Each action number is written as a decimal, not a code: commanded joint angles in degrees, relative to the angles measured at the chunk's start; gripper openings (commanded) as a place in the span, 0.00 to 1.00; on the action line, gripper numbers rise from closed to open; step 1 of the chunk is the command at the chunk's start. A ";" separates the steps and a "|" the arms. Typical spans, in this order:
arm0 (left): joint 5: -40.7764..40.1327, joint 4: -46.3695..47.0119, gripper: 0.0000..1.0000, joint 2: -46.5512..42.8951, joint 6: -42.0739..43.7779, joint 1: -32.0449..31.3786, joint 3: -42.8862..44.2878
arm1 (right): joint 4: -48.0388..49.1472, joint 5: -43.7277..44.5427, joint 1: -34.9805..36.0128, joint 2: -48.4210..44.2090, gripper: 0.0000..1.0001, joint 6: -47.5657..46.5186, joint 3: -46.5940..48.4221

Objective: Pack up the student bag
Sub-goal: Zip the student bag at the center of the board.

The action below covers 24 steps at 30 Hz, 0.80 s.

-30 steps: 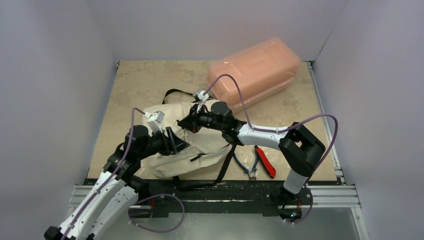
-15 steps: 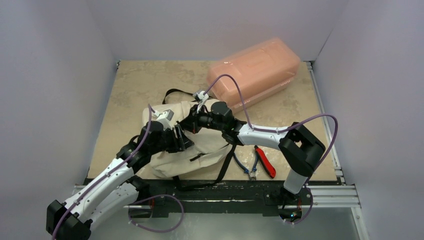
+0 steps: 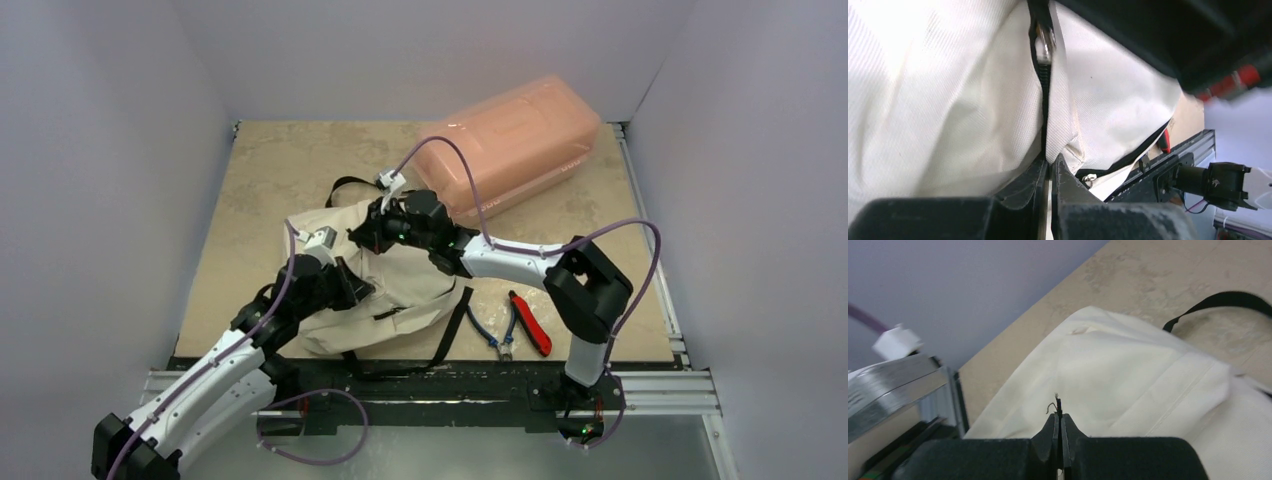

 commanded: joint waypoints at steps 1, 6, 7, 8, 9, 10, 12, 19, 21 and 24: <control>-1.60 -9.92 0.00 -5.03 -2.55 -0.48 -3.02 | 6.41 12.35 -2.88 3.85 0.00 -9.80 13.92; -1.93 -11.96 0.00 -6.14 -2.49 -0.78 -2.47 | 3.59 14.62 -5.56 13.77 0.00 -16.04 26.66; -1.75 -12.14 0.00 -5.71 -2.52 -0.80 -2.53 | 3.55 14.69 -5.94 15.42 0.00 -16.86 28.49; -1.65 -12.20 0.00 -5.23 -2.82 -0.80 -2.71 | 2.88 14.72 -6.42 17.38 0.00 -17.51 31.37; -1.35 -11.95 0.00 -5.11 -3.10 -0.93 -3.11 | 1.72 14.70 -6.80 19.35 0.00 -18.03 34.06; -1.07 -11.76 0.00 -5.04 -3.42 -0.91 -3.40 | 0.60 14.70 -7.17 21.19 0.00 -18.38 36.32; -1.13 -11.99 0.00 -5.32 -3.44 -0.94 -3.73 | -0.24 14.09 -7.70 24.70 0.00 -19.12 40.69; -1.53 -13.38 0.00 -5.44 -2.95 -0.92 -3.32 | -10.55 13.04 -7.93 33.01 0.00 -20.57 53.89; -1.87 -14.46 0.00 -5.02 -1.86 -0.96 -2.14 | -14.64 12.54 -7.74 31.15 0.11 -21.12 53.40; -3.00 -17.26 0.06 -4.34 0.33 -0.93 1.84 | -20.08 13.44 -7.63 24.08 0.35 -20.20 47.28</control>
